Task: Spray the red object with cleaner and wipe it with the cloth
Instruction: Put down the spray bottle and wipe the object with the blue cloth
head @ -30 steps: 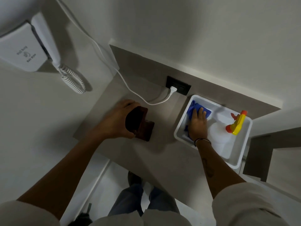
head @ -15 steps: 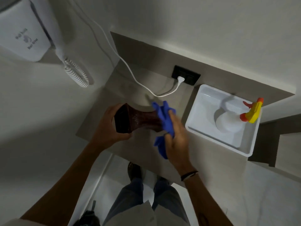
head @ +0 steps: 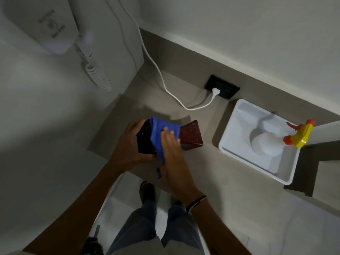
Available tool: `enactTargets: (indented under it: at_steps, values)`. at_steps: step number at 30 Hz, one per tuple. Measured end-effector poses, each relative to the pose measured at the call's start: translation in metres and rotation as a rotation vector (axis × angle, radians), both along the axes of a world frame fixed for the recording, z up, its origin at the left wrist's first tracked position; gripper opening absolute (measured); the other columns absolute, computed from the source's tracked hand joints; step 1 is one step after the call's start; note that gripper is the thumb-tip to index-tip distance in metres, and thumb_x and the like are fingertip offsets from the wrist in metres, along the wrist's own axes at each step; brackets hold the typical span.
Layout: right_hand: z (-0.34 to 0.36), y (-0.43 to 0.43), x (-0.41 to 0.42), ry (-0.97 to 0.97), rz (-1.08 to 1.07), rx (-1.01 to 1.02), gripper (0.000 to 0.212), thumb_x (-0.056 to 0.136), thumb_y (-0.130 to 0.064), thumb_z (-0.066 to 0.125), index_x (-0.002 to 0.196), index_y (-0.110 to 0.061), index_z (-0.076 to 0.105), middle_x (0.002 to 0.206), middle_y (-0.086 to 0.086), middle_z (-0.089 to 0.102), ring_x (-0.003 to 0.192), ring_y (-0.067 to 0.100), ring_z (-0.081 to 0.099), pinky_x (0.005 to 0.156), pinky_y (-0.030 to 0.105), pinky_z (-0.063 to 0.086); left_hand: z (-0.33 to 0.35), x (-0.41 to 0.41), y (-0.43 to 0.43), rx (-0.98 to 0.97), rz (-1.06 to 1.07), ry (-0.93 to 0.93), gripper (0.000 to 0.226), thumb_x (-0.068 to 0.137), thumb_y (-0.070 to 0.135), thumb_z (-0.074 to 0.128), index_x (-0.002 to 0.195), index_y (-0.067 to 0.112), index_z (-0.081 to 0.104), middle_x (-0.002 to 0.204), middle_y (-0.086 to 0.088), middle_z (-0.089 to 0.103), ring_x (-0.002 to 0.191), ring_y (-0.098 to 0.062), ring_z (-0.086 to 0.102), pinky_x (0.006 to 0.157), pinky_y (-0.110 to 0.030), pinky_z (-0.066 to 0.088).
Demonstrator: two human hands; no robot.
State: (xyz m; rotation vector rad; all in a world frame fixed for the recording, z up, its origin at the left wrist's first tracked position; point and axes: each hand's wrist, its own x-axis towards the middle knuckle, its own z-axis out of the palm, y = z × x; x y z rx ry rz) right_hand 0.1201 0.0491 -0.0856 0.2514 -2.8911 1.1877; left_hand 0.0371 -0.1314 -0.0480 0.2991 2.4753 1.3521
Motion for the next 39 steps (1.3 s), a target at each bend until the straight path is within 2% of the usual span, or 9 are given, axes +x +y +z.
enactTargets:
  at_steps: [6, 13, 17, 20, 23, 27, 34, 37, 39]
  values:
    - [-0.006, 0.051, -0.015, -0.09, -0.084, 0.173, 0.092, 0.09, 0.017, 0.058, 0.167, -0.01, 0.014, 0.177, 0.01, 0.009, 0.165, 0.031, 0.003, 0.133, 0.06, 0.014, 0.001, 0.006, -0.01, 0.005, -0.001, 0.002, 0.118, 0.052, 0.053, 0.086, 0.154, 0.021, 0.037, 0.139, 0.019, 0.042, 0.123, 0.03, 0.037, 0.1, 0.006, 0.029]
    - [0.004, -0.002, -0.007, 0.062, 0.155, 0.071, 0.102, 0.09, -0.001, 0.053, 0.168, -0.021, -0.008, 0.177, -0.005, -0.013, 0.166, 0.019, -0.009, 0.135, 0.037, -0.009, -0.001, 0.003, -0.003, 0.001, 0.008, 0.034, 0.109, 0.051, 0.041, 0.087, 0.146, 0.003, 0.049, 0.135, 0.006, 0.05, 0.117, 0.01, 0.048, 0.105, -0.007, 0.039]
    - [-0.001, 0.058, -0.017, -0.018, -0.004, 0.255, 0.086, 0.093, 0.014, 0.056, 0.166, -0.006, 0.016, 0.176, 0.015, 0.011, 0.165, 0.036, 0.011, 0.132, 0.06, 0.019, -0.003, 0.008, -0.01, -0.05, -0.009, 0.043, 0.114, 0.055, 0.033, 0.094, 0.155, 0.012, 0.043, 0.14, 0.006, 0.046, 0.119, 0.019, 0.044, 0.101, 0.001, 0.035]
    - [0.001, 0.099, -0.019, -0.198, -0.317, -0.058, 0.077, 0.097, 0.018, 0.048, 0.166, -0.002, 0.021, 0.172, 0.021, 0.029, 0.155, 0.038, 0.039, 0.125, 0.056, 0.038, -0.005, 0.008, -0.005, -0.008, 0.066, 0.022, 0.111, 0.056, 0.042, 0.096, 0.154, 0.026, 0.046, 0.136, 0.011, 0.051, 0.124, 0.024, 0.043, 0.098, 0.004, 0.033]
    - [0.001, 0.104, -0.013, -0.348, -0.579, -0.478, 0.065, 0.104, 0.008, 0.044, 0.161, -0.023, 0.036, 0.148, 0.007, 0.057, 0.109, 0.01, 0.071, 0.094, 0.032, 0.063, 0.001, 0.009, 0.004, 0.05, 0.254, -0.038, 0.076, 0.056, 0.056, 0.093, 0.123, 0.063, 0.058, 0.119, 0.029, 0.063, 0.109, 0.02, 0.059, 0.085, -0.002, 0.049]
    - [0.005, 0.101, -0.019, -0.419, -0.644, -0.697, 0.055, 0.105, 0.008, 0.046, 0.135, -0.036, 0.057, 0.119, -0.013, 0.073, 0.101, 0.006, 0.075, 0.091, 0.026, 0.064, 0.006, 0.003, 0.016, -0.008, 0.394, -0.119, 0.052, 0.061, 0.086, 0.076, 0.102, 0.055, 0.068, 0.105, 0.023, 0.073, 0.092, 0.013, 0.068, 0.076, -0.025, 0.056]
    - [0.01, 0.105, -0.041, -0.415, -0.598, -0.693, 0.055, 0.101, 0.011, 0.043, 0.143, -0.023, 0.056, 0.126, 0.001, 0.07, 0.108, 0.015, 0.073, 0.087, 0.022, 0.062, 0.01, -0.007, 0.014, -0.089, 0.16, -0.123, 0.073, 0.091, 0.087, 0.04, 0.157, 0.058, 0.027, 0.148, 0.028, 0.055, 0.133, -0.006, 0.058, 0.109, -0.032, 0.048]
    - [0.008, 0.104, -0.041, -0.399, -0.583, -0.665, 0.056, 0.102, 0.011, 0.042, 0.151, -0.015, 0.051, 0.14, 0.011, 0.064, 0.124, 0.028, 0.067, 0.108, 0.042, 0.058, 0.013, 0.0, 0.004, 0.044, 0.032, -0.183, 0.088, 0.077, 0.069, 0.082, 0.148, 0.07, 0.029, 0.136, 0.049, 0.054, 0.124, 0.021, 0.054, 0.093, -0.002, 0.047]
    - [0.009, 0.099, -0.039, -0.37, -0.559, -0.636, 0.059, 0.102, 0.012, 0.042, 0.157, -0.011, 0.045, 0.148, 0.012, 0.06, 0.132, 0.028, 0.062, 0.116, 0.047, 0.052, 0.006, 0.003, -0.004, 0.017, -0.014, -0.176, 0.121, 0.058, 0.058, 0.1, 0.153, 0.063, 0.026, 0.143, 0.042, 0.052, 0.127, 0.02, 0.052, 0.095, -0.005, 0.048]
